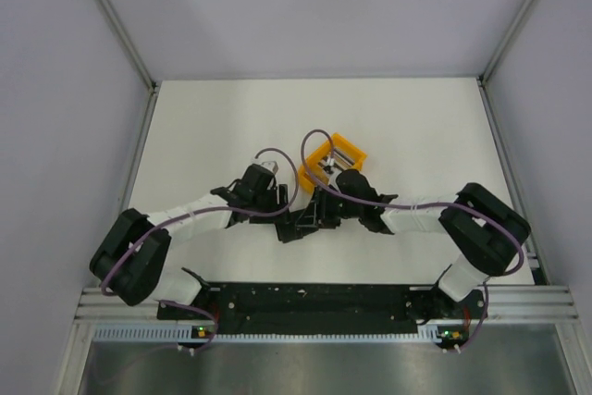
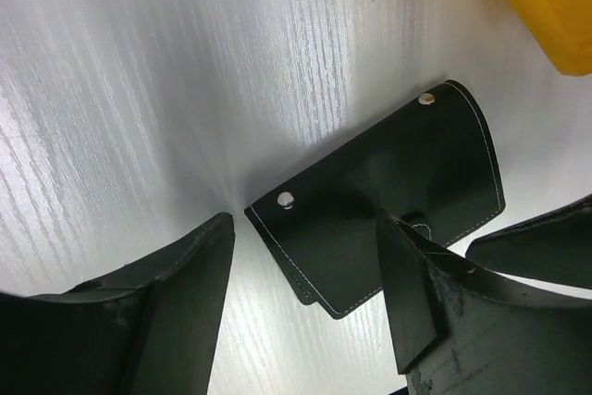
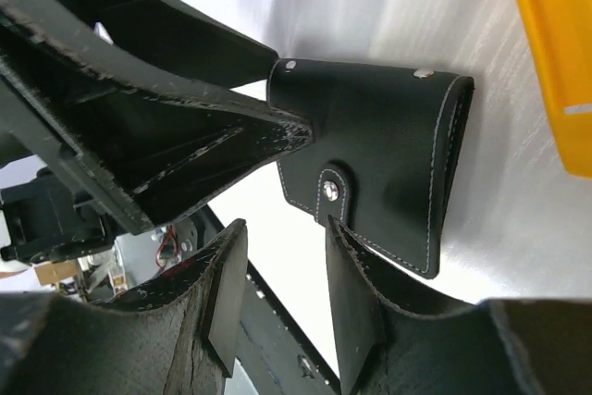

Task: Put the credit cards into the card holder
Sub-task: Open the card holder at the center of the board.

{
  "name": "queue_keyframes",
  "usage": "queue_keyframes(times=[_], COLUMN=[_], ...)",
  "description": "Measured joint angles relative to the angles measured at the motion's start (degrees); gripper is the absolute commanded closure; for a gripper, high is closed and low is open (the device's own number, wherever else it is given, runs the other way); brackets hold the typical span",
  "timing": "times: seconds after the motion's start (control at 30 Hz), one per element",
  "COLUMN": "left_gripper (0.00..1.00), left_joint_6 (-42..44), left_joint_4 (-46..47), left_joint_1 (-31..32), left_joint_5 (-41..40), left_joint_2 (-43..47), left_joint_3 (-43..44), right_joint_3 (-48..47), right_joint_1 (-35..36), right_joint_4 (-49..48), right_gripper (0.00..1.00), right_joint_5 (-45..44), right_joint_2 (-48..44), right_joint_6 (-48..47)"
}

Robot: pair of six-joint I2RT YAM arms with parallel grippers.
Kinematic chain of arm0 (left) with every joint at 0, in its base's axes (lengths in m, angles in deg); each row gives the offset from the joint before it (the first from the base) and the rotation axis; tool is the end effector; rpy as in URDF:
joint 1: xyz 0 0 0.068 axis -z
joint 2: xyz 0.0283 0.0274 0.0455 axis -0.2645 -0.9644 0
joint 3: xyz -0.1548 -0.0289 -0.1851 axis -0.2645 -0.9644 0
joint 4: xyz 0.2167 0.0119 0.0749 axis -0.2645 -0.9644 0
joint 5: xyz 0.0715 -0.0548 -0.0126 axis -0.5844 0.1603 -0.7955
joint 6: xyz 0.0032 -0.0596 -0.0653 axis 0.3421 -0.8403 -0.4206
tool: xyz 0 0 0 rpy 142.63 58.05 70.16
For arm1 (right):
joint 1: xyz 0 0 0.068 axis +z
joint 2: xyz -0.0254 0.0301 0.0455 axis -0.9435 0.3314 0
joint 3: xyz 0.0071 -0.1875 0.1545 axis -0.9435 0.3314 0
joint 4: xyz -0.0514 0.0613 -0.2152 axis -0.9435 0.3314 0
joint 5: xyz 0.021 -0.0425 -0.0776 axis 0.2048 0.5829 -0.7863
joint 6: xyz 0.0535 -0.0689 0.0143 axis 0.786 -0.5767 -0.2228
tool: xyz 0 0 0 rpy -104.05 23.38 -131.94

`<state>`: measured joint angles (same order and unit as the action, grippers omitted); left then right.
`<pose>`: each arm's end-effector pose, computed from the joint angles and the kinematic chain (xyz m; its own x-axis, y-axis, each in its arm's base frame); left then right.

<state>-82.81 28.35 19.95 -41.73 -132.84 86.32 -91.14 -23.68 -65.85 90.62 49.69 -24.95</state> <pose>0.2112 -0.1568 0.1198 -0.8975 -0.0362 -0.4396 0.1408 0.9210 -0.3633 0.1964 0.2531 0.1290 -0.9408 0.0768 -0.3301 -0.2276 0.5783 0.7834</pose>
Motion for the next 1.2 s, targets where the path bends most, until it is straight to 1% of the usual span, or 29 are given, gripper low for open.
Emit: queue_keyframes(times=[0.17, 0.37, 0.63, 0.77, 0.93, 1.2], left_gripper=[0.41, 0.50, 0.58, 0.61, 0.64, 0.67], left_joint_6=[0.31, -0.11, -1.88, -2.91, -4.26, -6.23], left_joint_4=[1.31, 3.85, 6.01, 6.75, 7.28, 8.17], left_joint_1=[-0.02, -0.09, -0.37, -0.48, -0.44, -0.44], left_joint_5=[0.83, 2.19, 2.51, 2.56, 2.91, 3.32], left_joint_2=[-0.35, -0.35, -0.22, -0.24, -0.24, -0.17], left_joint_3=[-0.48, -1.73, -3.04, -3.45, -3.87, -4.59], right_joint_3=[0.00, 0.00, -0.90, -0.20, 0.85, 1.11], right_joint_1=[0.20, 1.16, 3.45, 4.22, 4.31, 4.20], right_joint_4=[-0.37, -0.59, 0.59, 2.19, 4.68, 2.89], right_gripper=[0.61, 0.62, 0.61, 0.58, 0.59, 0.61], right_joint_5=[-0.57, -1.14, -3.37, -6.75, -10.75, -9.60], right_joint_2=[1.86, 3.37, 4.52, 2.25, -1.62, 0.92], right_joint_6=[1.88, 2.82, 4.00, 3.80, 2.84, 3.87])
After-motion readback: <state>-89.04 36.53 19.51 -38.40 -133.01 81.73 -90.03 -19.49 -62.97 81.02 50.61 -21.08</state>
